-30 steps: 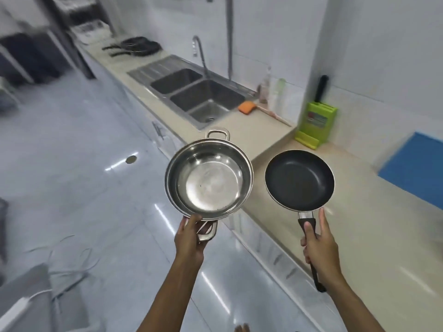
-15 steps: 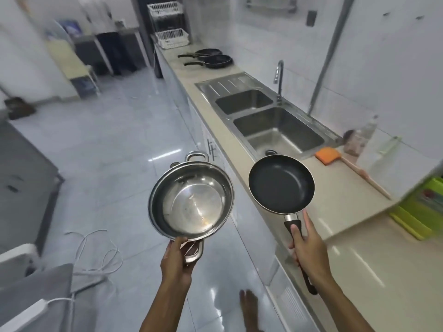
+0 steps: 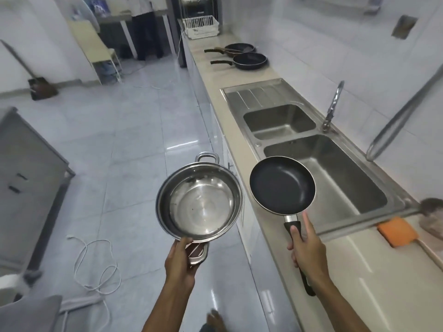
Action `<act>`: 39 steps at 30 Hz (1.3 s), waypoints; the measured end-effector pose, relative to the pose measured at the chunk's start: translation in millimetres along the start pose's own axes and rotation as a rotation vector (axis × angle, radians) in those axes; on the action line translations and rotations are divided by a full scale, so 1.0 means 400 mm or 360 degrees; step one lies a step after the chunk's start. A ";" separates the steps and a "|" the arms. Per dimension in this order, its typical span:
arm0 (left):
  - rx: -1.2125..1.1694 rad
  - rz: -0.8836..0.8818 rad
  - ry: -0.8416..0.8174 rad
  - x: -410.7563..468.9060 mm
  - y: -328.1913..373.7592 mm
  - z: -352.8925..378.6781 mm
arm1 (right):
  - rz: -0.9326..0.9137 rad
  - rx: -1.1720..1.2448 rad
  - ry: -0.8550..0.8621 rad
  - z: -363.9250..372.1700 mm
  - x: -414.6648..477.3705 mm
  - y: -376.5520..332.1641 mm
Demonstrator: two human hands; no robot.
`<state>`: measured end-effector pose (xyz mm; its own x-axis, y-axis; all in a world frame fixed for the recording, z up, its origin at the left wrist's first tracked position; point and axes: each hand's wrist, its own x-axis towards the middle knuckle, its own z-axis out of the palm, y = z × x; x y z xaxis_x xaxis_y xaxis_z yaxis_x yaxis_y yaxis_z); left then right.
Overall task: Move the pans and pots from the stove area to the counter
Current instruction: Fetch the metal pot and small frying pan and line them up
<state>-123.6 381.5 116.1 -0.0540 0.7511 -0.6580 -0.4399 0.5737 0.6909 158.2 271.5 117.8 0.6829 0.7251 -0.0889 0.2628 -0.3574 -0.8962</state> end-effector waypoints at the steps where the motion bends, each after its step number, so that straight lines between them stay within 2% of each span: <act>1: 0.0012 -0.0002 0.0003 0.041 0.020 0.024 | 0.0007 -0.0005 -0.0014 0.027 0.043 -0.012; 8: 0.0067 -0.0046 -0.0074 0.392 0.216 0.206 | 0.0046 -0.0064 -0.0019 0.242 0.375 -0.100; 19: 0.0271 -0.0131 -0.0233 0.960 0.642 0.589 | 0.0226 0.0036 0.0263 0.552 0.889 -0.298; 27: 0.0470 -0.0244 -0.0456 1.394 0.812 0.992 | 0.0337 -0.0035 0.0470 0.730 1.346 -0.368; 31: 0.0669 -0.0313 -0.0532 1.558 0.902 1.221 | 0.0454 0.0053 0.0597 0.803 1.568 -0.418; 39: 0.0985 -0.0418 -0.0809 1.843 1.031 1.653 | 0.0653 0.0066 0.0853 0.893 1.879 -0.512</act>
<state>247.8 1387.8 114.1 0.4568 0.5388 -0.7078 0.1971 0.7146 0.6712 374.1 1099.8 79.2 0.9683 0.1393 -0.2072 -0.1090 -0.5109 -0.8527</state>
